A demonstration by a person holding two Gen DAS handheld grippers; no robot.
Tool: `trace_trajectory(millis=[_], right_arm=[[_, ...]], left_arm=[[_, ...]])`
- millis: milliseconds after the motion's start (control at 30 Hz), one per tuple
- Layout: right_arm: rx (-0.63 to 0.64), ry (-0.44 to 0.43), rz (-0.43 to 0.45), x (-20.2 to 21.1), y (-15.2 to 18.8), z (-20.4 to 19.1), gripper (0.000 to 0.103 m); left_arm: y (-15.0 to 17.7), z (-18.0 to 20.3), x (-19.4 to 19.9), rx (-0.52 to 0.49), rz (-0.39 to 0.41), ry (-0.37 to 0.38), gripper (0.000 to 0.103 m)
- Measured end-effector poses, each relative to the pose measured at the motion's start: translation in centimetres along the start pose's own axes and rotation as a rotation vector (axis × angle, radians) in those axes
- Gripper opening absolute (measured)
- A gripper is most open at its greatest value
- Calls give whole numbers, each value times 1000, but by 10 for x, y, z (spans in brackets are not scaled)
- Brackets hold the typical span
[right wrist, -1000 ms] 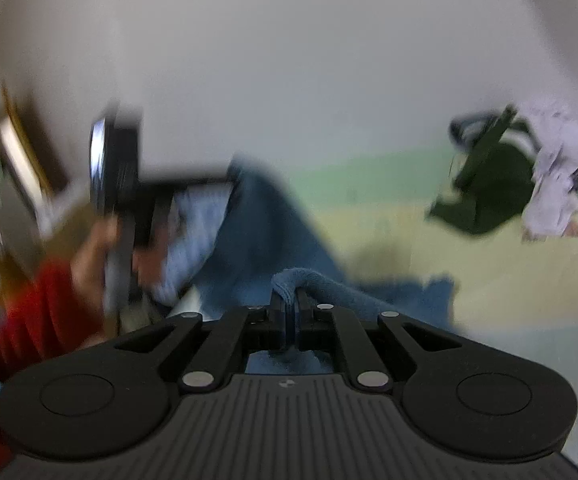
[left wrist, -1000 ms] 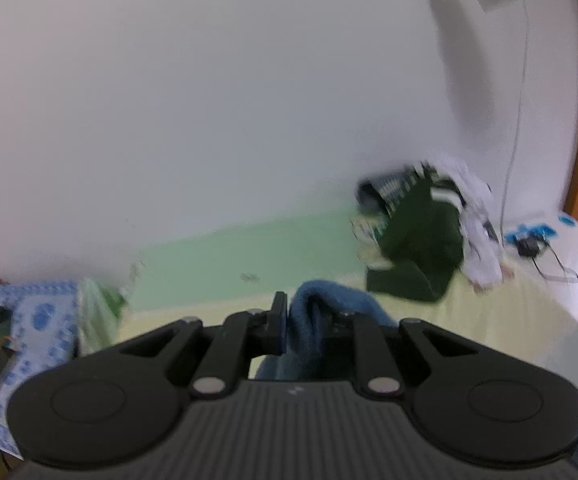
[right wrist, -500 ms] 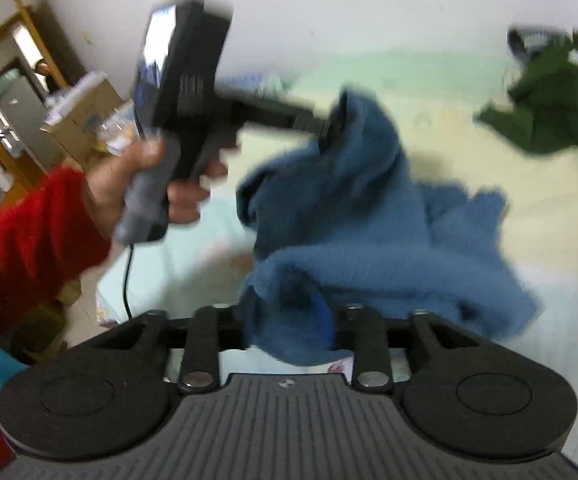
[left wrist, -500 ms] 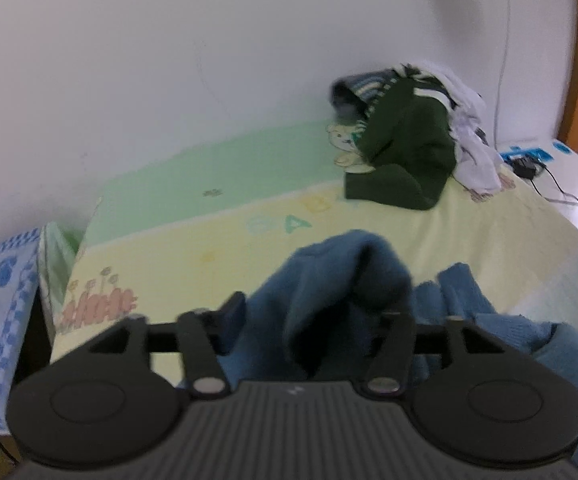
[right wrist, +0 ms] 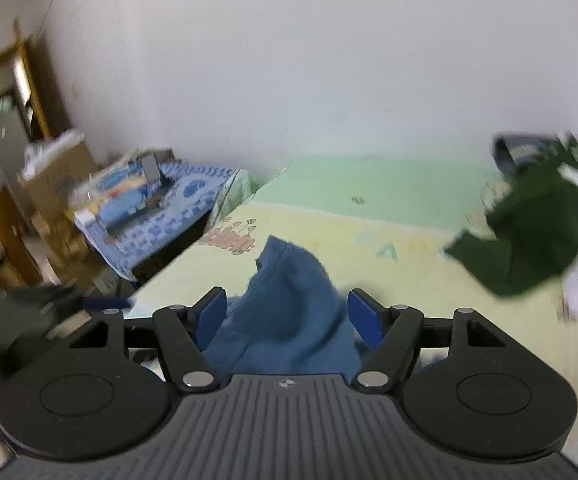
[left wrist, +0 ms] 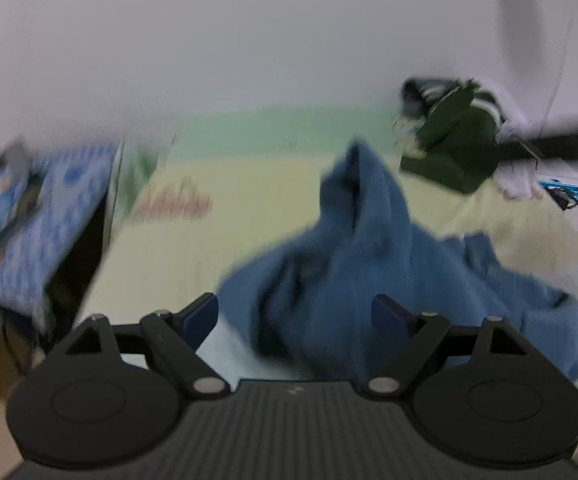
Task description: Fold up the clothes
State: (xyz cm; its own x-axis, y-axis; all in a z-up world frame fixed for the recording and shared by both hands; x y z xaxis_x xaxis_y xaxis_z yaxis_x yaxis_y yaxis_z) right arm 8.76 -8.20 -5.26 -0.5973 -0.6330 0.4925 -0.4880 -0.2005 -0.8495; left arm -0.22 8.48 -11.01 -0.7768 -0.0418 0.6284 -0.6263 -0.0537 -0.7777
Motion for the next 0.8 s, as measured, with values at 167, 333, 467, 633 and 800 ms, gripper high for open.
trace_trajectory(millis=[167,333,467,633,800], right_arm=[[112,-19,-67,-61,-22,-13,70],[166,-18,-190,-123,-17,-17,69],[168,25,-312,-151,0,-7,63],[58,12,-328,-138,4,24,17],[-55,6,-220,-92,-3,58,14]], left_arm=[[40,28,-9,12,-88,11,84],[63,47,-14,48,-173,73,84],[78,60,-17,69,-244,139,80],[85,70,-25,117,-292,200,54],[82,64,-32,149,-304,192,29]])
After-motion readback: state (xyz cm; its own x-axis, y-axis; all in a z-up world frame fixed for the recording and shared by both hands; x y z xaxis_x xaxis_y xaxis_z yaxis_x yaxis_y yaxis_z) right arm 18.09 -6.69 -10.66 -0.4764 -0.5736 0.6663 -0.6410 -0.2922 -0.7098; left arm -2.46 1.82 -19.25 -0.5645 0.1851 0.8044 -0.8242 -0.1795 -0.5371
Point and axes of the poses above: each gripper's, at about its wrist camera, not at the fingertips, and x roughly against the way its jaws point, z to its right, y to its underside, the point moved 7 cm from there along -x, roughly the way its jaws point, and after that the axes turned 4 degrees about z, right-handed, at the moved point
